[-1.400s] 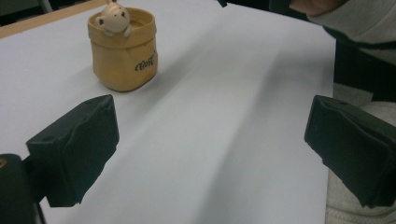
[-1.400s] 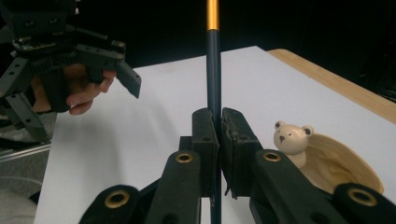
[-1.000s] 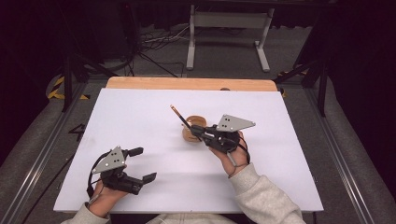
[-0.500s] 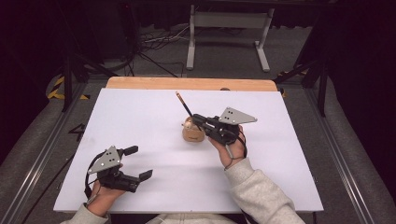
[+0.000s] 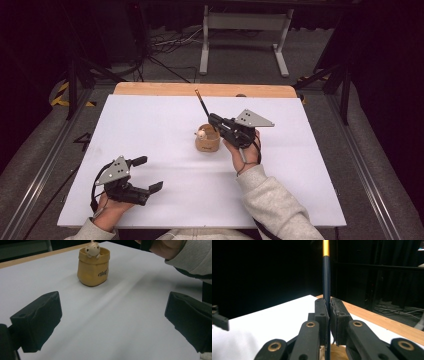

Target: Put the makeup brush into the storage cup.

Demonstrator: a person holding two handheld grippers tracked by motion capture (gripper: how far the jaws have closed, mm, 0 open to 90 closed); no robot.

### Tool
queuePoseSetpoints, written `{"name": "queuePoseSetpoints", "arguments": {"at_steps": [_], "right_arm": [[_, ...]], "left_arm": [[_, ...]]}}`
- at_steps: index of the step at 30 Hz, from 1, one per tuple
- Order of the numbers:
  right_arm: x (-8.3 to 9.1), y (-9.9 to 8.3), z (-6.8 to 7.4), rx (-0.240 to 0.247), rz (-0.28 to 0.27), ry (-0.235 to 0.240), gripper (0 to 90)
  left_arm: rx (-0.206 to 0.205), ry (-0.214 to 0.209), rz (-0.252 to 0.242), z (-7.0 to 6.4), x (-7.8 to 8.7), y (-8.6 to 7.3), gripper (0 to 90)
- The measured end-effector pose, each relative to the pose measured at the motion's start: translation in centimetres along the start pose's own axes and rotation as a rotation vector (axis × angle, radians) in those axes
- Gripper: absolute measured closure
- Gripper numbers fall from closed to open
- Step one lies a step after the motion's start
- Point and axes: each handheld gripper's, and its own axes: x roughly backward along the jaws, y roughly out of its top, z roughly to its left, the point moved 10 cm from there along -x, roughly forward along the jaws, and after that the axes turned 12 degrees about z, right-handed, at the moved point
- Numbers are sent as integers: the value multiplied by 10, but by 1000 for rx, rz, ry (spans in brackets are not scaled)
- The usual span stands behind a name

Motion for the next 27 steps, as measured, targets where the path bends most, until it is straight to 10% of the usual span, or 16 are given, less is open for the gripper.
{"name": "queuePoseSetpoints", "arguments": {"at_steps": [27], "right_arm": [[-21,-32,-15,-11,10,-23,847]], "left_arm": [[-4,-12,14,0,-3,-3,20]]}}
